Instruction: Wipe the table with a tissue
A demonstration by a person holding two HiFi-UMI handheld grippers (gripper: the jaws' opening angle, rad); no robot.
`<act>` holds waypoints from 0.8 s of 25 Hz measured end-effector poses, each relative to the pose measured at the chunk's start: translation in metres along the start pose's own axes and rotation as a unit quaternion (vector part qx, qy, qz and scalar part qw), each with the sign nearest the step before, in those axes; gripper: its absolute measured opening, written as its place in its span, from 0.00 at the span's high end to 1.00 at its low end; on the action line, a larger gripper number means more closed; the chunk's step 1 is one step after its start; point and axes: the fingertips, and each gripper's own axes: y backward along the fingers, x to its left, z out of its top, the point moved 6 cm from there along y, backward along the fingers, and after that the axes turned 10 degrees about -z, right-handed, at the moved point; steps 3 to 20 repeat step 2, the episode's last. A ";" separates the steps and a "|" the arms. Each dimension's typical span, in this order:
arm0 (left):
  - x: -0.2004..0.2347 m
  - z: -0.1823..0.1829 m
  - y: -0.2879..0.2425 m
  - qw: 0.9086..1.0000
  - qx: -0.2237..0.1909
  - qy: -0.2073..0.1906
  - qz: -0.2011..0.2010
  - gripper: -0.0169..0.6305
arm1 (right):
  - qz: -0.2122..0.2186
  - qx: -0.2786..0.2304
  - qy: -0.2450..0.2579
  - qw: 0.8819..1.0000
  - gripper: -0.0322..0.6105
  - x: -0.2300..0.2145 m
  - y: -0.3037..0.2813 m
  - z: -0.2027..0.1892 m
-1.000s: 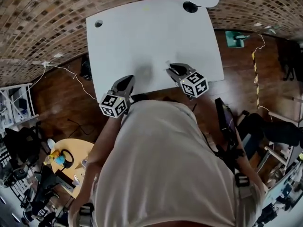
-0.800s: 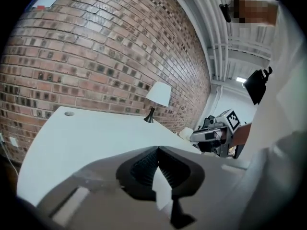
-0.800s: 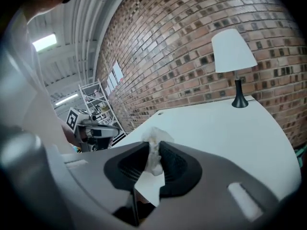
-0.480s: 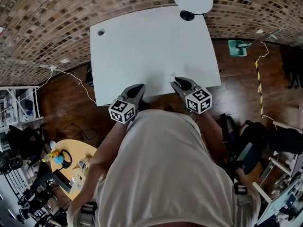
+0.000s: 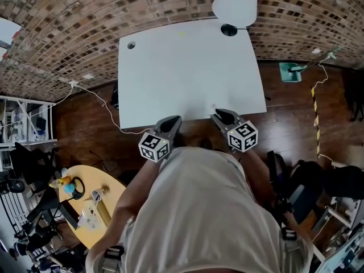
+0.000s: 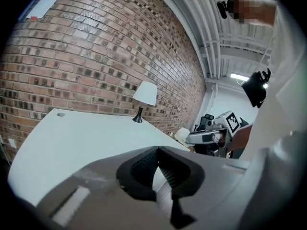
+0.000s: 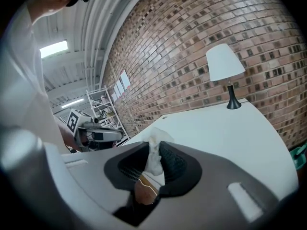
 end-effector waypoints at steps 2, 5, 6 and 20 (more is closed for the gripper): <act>-0.013 -0.002 -0.001 1.000 0.001 -0.002 -0.008 0.96 | 0.003 0.001 0.000 1.000 0.84 0.002 0.006 -0.003; -0.013 -0.002 -0.001 1.000 0.001 -0.002 -0.008 0.96 | 0.003 0.001 0.000 1.000 0.84 0.002 0.006 -0.003; -0.013 -0.002 -0.001 1.000 0.001 -0.002 -0.008 0.96 | 0.003 0.001 0.000 1.000 0.84 0.002 0.006 -0.003; -0.013 -0.002 -0.001 1.000 0.001 -0.002 -0.008 0.96 | 0.003 0.001 0.000 1.000 0.84 0.002 0.006 -0.003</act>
